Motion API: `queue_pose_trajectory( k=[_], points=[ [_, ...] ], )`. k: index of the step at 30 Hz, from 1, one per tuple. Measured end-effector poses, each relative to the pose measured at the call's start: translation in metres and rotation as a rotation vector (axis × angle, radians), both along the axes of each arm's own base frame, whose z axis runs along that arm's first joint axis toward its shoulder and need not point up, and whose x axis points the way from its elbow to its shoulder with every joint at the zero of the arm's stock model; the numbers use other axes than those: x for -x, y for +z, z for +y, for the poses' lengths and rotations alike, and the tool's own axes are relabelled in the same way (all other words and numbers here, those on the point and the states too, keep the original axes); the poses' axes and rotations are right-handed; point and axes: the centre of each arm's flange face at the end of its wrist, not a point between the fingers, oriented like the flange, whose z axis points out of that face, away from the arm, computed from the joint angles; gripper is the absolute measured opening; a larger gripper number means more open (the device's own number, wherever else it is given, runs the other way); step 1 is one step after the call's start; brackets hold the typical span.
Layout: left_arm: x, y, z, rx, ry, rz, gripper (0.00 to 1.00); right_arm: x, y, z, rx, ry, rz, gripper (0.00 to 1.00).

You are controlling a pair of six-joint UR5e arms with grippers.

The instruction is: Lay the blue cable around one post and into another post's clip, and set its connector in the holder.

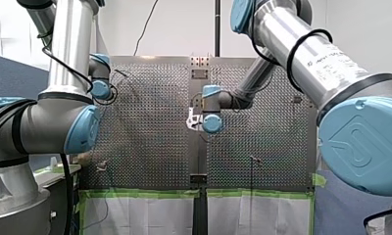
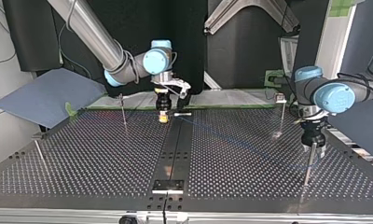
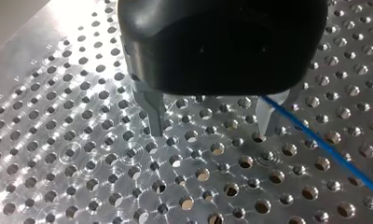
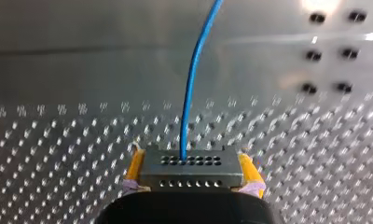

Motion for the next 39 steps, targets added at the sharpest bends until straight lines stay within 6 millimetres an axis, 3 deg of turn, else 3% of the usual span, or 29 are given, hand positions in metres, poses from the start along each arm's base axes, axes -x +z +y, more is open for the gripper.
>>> queue_pose_trajectory(
  k=[12,29,32,39],
  points=[
    [0.0,-0.001,-0.004,0.0,-0.004,0.001,0.98,0.047,-0.034,-0.015,-0.009,-0.102,-0.023,0.0],
    [0.0,-0.001,-0.007,0.0,-0.009,0.001,0.98,0.114,-0.079,-0.018,-0.016,-0.292,-0.051,0.0],
    [0.0,-0.001,-0.008,0.0,-0.01,0.001,0.98,0.124,-0.091,-0.016,-0.023,-0.311,-0.048,0.0],
    [0.0,-0.001,-0.008,0.0,-0.01,0.001,0.98,0.152,-0.14,-0.007,-0.07,-0.347,-0.047,0.0]
  ],
)
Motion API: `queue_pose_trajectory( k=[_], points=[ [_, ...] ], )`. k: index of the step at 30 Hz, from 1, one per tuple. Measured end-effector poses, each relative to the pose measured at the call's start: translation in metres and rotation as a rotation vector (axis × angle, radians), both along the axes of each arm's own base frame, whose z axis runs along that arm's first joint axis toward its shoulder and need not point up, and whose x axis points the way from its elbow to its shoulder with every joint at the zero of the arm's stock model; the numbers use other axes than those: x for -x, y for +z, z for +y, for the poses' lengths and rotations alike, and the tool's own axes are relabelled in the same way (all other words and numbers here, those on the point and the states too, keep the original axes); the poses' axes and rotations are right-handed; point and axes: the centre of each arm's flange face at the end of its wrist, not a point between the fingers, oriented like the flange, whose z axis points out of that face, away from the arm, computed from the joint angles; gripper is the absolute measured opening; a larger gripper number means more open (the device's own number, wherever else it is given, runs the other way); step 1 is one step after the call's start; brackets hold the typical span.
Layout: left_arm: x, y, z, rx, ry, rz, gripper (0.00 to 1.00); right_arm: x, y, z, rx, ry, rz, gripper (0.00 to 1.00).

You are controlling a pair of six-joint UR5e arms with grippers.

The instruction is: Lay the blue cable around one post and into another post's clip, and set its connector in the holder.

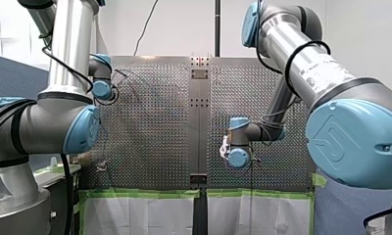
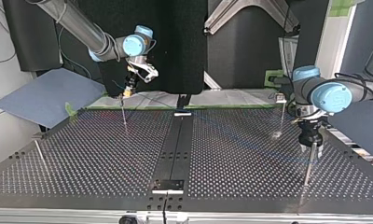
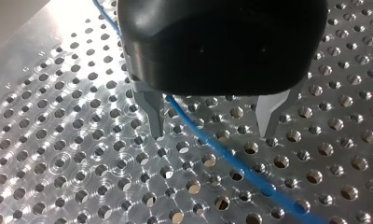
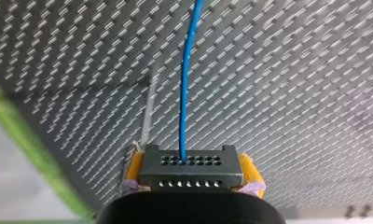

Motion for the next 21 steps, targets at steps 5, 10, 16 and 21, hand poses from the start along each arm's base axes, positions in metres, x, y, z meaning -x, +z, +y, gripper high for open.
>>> queue_pose_trajectory(
  k=[5,10,16,21],
  points=[
    [0.0,0.0,0.0,0.0,0.0,0.0,0.98,0.024,-0.037,0.009,-0.04,-0.032,-0.018,0.0],
    [0.0,0.0,0.0,0.0,0.001,0.0,0.98,0.055,-0.072,0.016,-0.079,-0.079,-0.027,0.0],
    [0.0,0.0,0.0,0.0,0.001,0.0,0.98,0.092,-0.111,0.028,-0.131,-0.103,-0.015,0.0],
    [0.0,0.0,0.0,0.0,0.001,-0.001,0.98,0.123,-0.143,0.042,-0.18,-0.107,0.002,0.0]
  ],
)
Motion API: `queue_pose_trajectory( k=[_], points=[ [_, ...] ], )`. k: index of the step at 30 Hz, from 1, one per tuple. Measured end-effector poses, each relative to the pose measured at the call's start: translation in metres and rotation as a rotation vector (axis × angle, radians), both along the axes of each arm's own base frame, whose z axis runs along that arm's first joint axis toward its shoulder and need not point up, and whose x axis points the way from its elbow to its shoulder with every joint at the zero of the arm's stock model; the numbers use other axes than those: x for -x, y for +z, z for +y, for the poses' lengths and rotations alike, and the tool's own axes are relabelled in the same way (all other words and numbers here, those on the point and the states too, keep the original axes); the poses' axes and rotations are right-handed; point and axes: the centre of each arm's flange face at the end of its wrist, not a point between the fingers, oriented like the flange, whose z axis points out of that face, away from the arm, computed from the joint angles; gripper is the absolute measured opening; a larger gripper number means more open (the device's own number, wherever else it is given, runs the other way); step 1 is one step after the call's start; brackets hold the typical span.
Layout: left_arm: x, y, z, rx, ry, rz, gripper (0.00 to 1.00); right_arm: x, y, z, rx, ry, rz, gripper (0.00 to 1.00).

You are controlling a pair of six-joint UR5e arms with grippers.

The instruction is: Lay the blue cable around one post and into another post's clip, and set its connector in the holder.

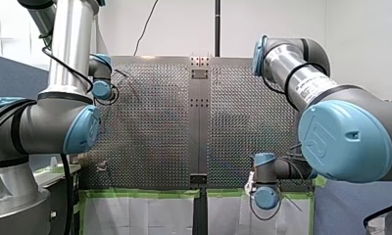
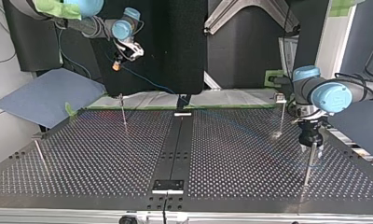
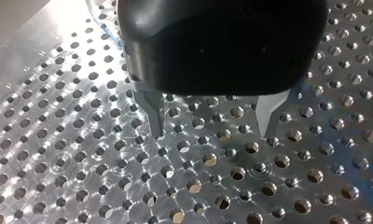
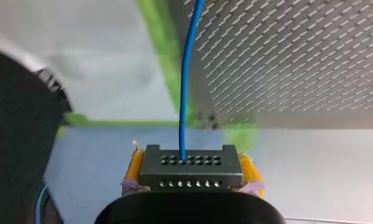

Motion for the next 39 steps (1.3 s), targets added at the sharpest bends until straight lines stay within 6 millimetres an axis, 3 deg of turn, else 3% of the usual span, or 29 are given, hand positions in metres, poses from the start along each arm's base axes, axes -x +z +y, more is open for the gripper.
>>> queue_pose_trajectory(
  k=[10,24,29,39],
  points=[
    [0.0,0.0,0.0,-0.001,0.0,-0.001,0.98,0.047,-0.046,0.03,-0.084,-0.001,0.015,0.0],
    [0.0,0.0,0.0,-0.002,0.0,-0.001,0.98,0.087,-0.091,0.007,-0.048,-0.005,-0.033,0.0],
    [0.0,0.0,0.0,-0.003,0.001,-0.001,0.98,0.099,-0.079,-0.015,0.013,-0.005,-0.058,0.0],
    [0.0,0.0,0.0,-0.003,0.002,-0.001,0.98,0.128,-0.035,-0.064,0.13,-0.005,-0.1,0.0]
  ],
)
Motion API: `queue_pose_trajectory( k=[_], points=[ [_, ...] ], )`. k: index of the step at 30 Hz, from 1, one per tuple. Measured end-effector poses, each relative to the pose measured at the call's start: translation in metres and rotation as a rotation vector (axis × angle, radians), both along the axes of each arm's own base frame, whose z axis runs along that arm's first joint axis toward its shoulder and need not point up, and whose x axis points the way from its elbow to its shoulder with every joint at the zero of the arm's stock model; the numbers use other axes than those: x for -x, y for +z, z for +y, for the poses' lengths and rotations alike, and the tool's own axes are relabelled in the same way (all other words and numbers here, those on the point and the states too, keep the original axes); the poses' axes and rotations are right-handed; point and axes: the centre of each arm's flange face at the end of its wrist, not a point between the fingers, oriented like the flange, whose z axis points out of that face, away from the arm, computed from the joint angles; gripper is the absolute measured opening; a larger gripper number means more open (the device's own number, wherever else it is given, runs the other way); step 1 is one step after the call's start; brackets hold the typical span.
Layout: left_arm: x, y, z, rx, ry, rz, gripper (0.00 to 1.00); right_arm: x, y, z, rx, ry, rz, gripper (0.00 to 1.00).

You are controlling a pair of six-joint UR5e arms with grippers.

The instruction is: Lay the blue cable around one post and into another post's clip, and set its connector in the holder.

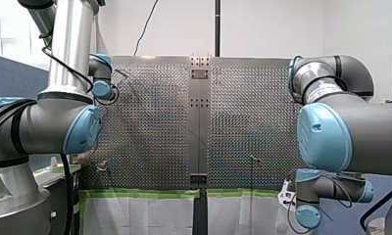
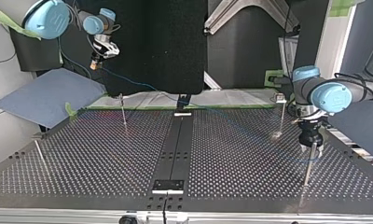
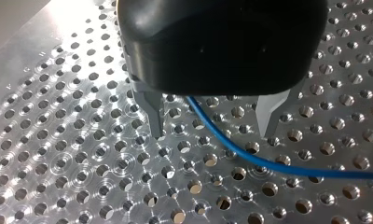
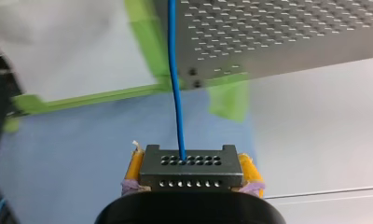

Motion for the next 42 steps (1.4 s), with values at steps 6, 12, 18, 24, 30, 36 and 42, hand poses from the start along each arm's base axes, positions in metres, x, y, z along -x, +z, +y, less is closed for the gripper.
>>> queue_pose_trajectory(
  k=[6,12,18,24,30,36,42],
  points=[
    [0.0,0.0,0.0,0.0,0.0,0.0,0.98,0.021,0.032,-0.03,0.1,-0.004,-0.052,0.0],
    [0.0,0.0,0.0,0.0,0.0,0.0,0.98,0.034,0.06,-0.052,0.179,0.019,-0.09,0.0],
    [0.0,0.0,0.0,0.0,0.0,0.0,0.98,0.033,0.053,-0.053,0.17,0.065,-0.065,0.0],
    [0.0,0.0,0.001,0.0,0.004,0.0,0.98,0.023,0.046,-0.049,0.158,0.126,-0.042,0.0],
    [0.0,0.0,0.001,0.0,0.006,0.0,0.98,0.017,0.043,-0.047,0.163,0.179,-0.023,0.0],
    [0.0,0.0,0.001,0.0,0.006,0.001,0.98,0.014,0.044,-0.053,0.179,0.233,0.008,0.0],
    [0.0,0.0,0.001,0.0,0.008,0.0,0.98,0.01,0.047,-0.061,0.191,0.29,0.023,0.0]
  ],
)
